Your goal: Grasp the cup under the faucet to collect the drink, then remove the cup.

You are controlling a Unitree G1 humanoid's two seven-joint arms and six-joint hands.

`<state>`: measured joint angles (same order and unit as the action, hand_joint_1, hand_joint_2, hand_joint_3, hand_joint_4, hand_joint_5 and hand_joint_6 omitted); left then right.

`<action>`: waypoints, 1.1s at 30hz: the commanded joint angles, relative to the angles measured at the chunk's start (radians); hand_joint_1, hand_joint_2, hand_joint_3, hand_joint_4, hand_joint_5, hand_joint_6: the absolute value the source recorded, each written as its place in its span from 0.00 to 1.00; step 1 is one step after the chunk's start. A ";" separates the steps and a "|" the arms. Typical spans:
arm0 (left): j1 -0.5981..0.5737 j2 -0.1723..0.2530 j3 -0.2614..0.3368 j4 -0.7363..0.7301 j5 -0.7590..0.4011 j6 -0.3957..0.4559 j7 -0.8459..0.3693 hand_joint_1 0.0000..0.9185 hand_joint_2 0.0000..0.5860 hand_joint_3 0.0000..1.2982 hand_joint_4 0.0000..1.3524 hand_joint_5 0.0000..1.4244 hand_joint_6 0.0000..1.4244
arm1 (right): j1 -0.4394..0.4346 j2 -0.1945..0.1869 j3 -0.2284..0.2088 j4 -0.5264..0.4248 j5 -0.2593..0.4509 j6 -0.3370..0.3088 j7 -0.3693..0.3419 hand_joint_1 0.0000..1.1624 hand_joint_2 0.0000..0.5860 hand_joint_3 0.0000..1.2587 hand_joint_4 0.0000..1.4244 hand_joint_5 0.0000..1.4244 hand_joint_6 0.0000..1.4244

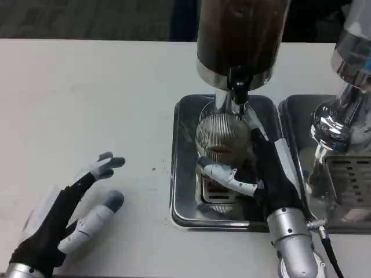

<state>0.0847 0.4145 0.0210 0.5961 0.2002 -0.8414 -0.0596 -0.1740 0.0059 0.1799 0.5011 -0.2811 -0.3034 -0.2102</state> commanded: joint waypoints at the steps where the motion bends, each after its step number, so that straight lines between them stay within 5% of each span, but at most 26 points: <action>1: 0.012 -0.001 0.004 -0.015 -0.010 0.005 -0.001 0.00 0.23 0.20 0.06 0.13 0.03 | 0.011 0.011 0.022 0.019 -0.010 0.029 0.019 0.80 0.33 0.13 0.21 0.20 0.30; 14: 0.020 -0.002 0.001 -0.025 -0.014 0.012 -0.010 0.00 0.23 0.20 0.06 0.13 0.03 | 0.006 0.026 0.011 0.035 -0.028 -0.017 -0.080 0.90 0.33 0.33 0.35 0.34 0.45; 33: 0.027 -0.002 0.000 -0.035 -0.016 0.021 -0.014 0.00 0.23 0.20 0.07 0.13 0.03 | -0.010 0.037 -0.006 0.074 -0.049 -0.084 -0.177 0.96 0.26 0.42 0.41 0.49 0.64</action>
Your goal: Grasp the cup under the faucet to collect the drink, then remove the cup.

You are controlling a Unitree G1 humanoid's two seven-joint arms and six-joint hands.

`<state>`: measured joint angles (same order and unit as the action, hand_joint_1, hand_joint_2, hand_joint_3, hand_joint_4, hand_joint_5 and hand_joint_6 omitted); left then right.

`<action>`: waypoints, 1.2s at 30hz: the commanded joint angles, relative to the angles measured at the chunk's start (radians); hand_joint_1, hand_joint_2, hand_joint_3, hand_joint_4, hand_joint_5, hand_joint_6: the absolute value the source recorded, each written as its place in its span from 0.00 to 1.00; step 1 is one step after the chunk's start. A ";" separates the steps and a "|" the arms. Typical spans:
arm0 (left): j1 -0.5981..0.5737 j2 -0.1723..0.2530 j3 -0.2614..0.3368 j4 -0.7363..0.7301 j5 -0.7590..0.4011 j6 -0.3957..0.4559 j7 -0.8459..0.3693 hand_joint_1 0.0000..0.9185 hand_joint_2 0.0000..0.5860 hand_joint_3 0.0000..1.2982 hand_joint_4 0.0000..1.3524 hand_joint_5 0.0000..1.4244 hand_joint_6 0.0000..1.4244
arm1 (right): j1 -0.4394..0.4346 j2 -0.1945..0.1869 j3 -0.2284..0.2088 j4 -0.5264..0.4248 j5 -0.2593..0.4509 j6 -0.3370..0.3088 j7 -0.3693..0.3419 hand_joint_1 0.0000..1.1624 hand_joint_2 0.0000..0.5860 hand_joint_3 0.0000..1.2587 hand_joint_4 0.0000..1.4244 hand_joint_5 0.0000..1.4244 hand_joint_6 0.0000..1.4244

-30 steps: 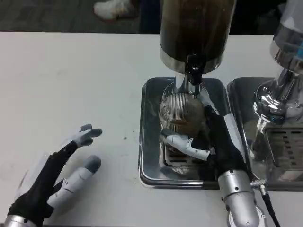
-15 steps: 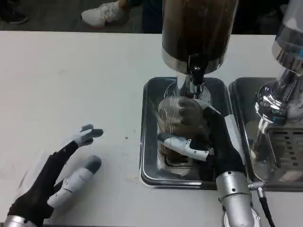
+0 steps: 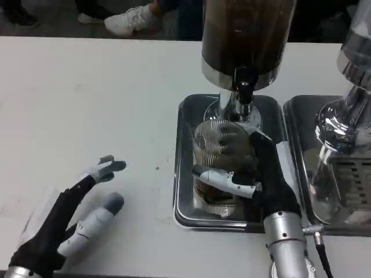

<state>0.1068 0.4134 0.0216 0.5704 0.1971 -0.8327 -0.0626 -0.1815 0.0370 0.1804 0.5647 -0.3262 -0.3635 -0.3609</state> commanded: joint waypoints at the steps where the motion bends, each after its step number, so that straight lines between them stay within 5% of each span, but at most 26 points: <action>1: 0.005 -0.001 0.000 -0.009 -0.015 0.012 -0.013 0.00 0.23 0.20 0.07 0.13 0.03 | -0.003 0.006 -0.007 0.010 -0.004 -0.025 -0.030 0.96 0.26 0.43 0.41 0.50 0.66; 28: -0.031 -0.014 -0.012 0.024 -0.021 0.005 -0.032 0.00 0.23 0.20 0.07 0.13 0.03 | 0.028 0.004 0.001 -0.058 -0.057 -0.041 -0.117 0.97 0.16 0.51 0.50 0.57 0.81; 36: -0.038 -0.014 -0.016 0.034 -0.019 0.001 -0.034 0.00 0.23 0.20 0.07 0.13 0.03 | 0.074 -0.015 0.006 -0.148 -0.114 -0.030 -0.144 0.97 0.16 0.51 0.51 0.58 0.84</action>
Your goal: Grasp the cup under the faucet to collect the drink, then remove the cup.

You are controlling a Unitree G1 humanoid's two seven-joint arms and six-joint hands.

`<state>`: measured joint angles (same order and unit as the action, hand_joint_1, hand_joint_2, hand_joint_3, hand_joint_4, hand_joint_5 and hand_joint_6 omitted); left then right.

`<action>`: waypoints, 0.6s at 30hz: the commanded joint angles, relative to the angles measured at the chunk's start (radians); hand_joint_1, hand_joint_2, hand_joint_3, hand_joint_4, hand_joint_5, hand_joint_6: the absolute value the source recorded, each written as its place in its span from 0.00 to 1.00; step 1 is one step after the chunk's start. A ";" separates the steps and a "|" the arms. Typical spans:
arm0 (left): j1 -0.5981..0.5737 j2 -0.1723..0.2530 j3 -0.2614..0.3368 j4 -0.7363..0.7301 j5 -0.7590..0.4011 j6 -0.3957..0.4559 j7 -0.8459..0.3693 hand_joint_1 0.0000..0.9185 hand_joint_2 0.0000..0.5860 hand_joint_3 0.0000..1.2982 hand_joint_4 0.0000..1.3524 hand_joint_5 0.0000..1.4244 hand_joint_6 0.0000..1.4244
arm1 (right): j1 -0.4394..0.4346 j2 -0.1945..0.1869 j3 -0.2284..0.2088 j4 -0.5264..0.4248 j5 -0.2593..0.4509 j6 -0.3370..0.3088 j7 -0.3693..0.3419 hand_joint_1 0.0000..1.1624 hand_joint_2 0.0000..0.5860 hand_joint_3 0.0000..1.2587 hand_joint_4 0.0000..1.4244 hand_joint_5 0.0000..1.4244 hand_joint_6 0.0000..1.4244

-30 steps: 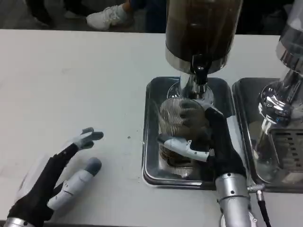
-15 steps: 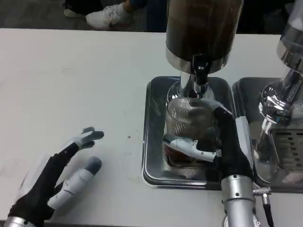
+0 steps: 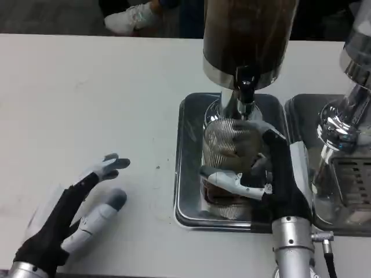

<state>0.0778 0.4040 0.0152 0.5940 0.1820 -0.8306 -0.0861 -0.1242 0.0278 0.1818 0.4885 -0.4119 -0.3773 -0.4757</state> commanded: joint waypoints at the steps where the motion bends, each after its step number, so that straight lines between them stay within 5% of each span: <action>1: -0.011 -0.005 -0.011 0.011 -0.003 -0.001 -0.012 0.00 0.23 0.20 0.07 0.13 0.03 | 0.022 -0.008 0.007 -0.082 -0.036 -0.013 -0.030 0.97 0.16 0.52 0.51 0.58 0.84; 18: -0.005 0.003 -0.017 0.015 -0.005 -0.005 -0.011 0.00 0.23 0.20 0.07 0.13 0.03 | 0.136 -0.016 0.020 -0.204 -0.052 0.007 0.022 0.96 0.17 0.53 0.52 0.59 0.87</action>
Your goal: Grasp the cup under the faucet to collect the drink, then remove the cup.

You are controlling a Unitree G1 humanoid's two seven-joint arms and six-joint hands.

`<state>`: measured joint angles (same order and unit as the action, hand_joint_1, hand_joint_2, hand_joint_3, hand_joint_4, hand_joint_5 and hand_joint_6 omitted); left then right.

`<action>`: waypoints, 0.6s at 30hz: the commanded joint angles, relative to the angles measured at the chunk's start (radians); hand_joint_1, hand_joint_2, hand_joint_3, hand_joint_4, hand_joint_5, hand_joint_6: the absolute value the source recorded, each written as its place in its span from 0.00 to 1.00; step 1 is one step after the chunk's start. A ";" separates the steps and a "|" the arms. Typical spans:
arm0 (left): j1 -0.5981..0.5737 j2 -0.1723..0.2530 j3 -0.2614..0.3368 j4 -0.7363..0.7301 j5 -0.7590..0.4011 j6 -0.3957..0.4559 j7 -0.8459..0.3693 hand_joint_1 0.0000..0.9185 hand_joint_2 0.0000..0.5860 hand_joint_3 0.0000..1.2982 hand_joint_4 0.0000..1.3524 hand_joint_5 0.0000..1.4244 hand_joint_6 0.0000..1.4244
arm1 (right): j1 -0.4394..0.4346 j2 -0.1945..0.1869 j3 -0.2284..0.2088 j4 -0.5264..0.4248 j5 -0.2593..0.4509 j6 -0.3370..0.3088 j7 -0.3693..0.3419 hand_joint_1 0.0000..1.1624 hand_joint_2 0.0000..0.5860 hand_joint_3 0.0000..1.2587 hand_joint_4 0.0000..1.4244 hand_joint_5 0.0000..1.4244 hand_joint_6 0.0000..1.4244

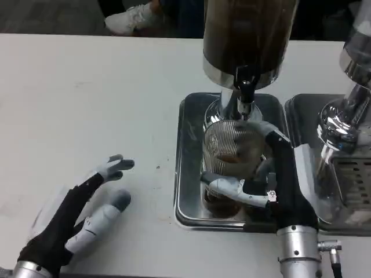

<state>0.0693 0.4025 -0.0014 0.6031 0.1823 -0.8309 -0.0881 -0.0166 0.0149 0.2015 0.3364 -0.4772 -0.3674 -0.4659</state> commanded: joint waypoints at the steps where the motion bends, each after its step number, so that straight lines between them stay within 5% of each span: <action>1: 0.004 0.005 0.001 0.005 -0.006 -0.004 -0.009 0.00 0.23 0.20 0.07 0.13 0.03 | 0.034 -0.002 -0.001 -0.056 0.016 -0.002 0.015 0.96 0.17 0.53 0.52 0.59 0.87; 10: 0.018 0.026 -0.001 -0.032 0.012 -0.004 -0.019 0.00 0.23 0.20 0.07 0.14 0.03 | 0.081 -0.009 -0.002 -0.135 0.013 0.006 0.031 0.96 0.18 0.54 0.54 0.59 0.88; 18: 0.089 0.115 0.011 -0.232 0.167 0.042 0.010 0.00 0.23 0.09 0.00 0.06 0.00 | 0.172 -0.032 0.000 -0.266 0.019 0.012 0.079 0.95 0.18 0.54 0.54 0.60 0.88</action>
<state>0.1256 0.4855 -0.0027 0.4255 0.3073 -0.8049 -0.0948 0.1414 -0.0138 0.2026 0.1198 -0.4724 -0.3454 -0.3979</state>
